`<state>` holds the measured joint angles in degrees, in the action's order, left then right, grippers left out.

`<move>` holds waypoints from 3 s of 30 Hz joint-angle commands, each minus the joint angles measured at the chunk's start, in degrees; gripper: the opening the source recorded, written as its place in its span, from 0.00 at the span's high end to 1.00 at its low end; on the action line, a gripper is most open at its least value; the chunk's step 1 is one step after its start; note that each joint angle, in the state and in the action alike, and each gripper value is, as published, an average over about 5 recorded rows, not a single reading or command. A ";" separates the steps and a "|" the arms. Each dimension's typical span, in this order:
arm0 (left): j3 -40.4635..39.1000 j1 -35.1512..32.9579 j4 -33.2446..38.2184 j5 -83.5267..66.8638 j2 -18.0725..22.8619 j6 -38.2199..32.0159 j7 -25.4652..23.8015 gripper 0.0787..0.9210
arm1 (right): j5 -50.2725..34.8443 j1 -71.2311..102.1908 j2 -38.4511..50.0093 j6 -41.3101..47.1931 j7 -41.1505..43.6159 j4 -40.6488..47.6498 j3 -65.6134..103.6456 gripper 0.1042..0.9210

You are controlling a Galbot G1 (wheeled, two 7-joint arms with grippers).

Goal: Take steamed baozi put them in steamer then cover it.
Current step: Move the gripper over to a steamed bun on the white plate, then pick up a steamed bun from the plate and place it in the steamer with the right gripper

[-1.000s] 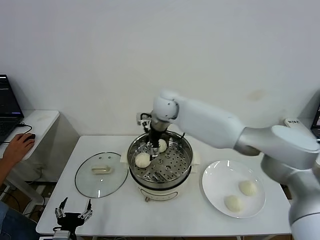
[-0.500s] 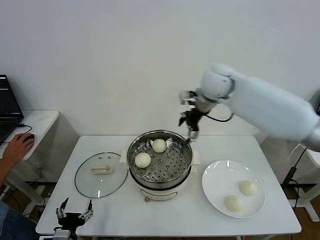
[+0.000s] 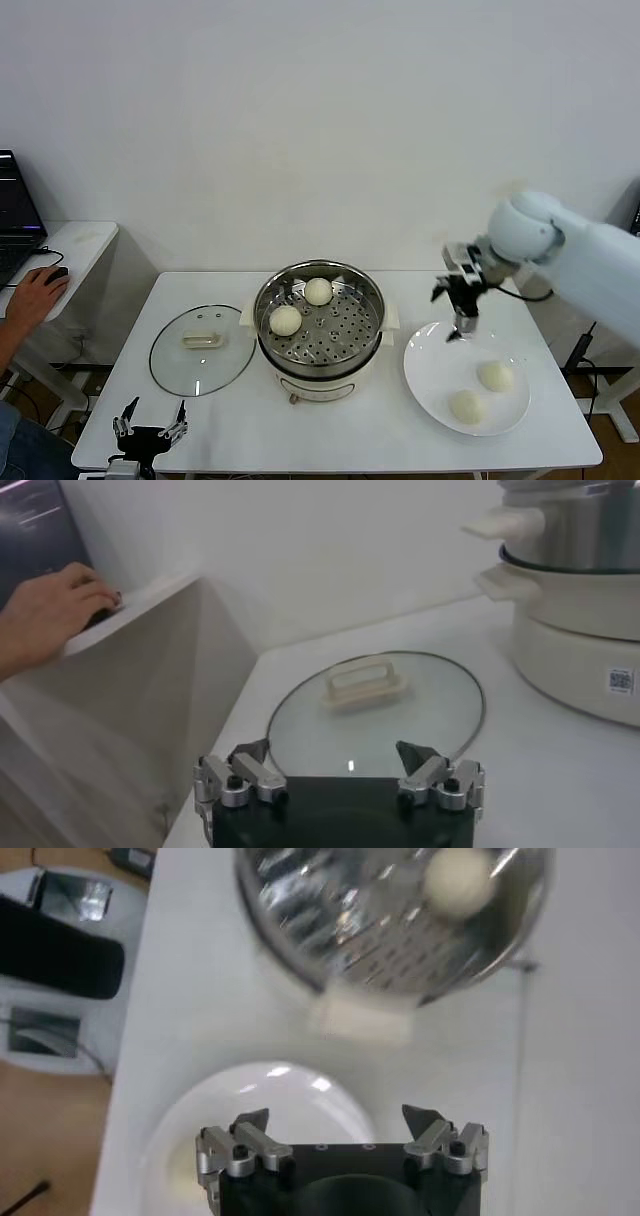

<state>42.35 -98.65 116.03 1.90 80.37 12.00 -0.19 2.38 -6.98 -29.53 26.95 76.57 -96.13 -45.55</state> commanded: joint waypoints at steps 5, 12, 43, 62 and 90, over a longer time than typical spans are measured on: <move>-0.05 -0.26 0.10 -0.17 0.36 0.01 0.04 0.12 | 6.66 14.74 4.88 -0.82 -0.40 -2.50 4.36 0.12; 0.02 -0.74 -0.17 0.02 0.52 -0.04 0.13 0.12 | 8.18 17.16 2.97 -0.99 -0.72 -0.16 4.87 0.12; -0.05 -0.08 -2.35 0.40 0.72 -0.20 0.23 0.12 | 10.68 20.57 -1.45 -0.78 -3.24 6.37 5.65 0.12; -0.01 0.73 -3.08 0.44 0.91 -0.21 0.27 0.12 | 9.32 19.59 -0.47 -0.50 -3.05 6.40 6.02 0.44; -0.06 2.04 -2.39 5.26 2.17 -3.85 3.18 0.12 | -11.82 -25.53 -27.90 -11.20 2.19 21.55 -7.06 0.45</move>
<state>42.28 -96.61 113.43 5.94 82.37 8.80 2.66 -4.29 -21.94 -45.83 20.85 78.04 -80.86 -49.03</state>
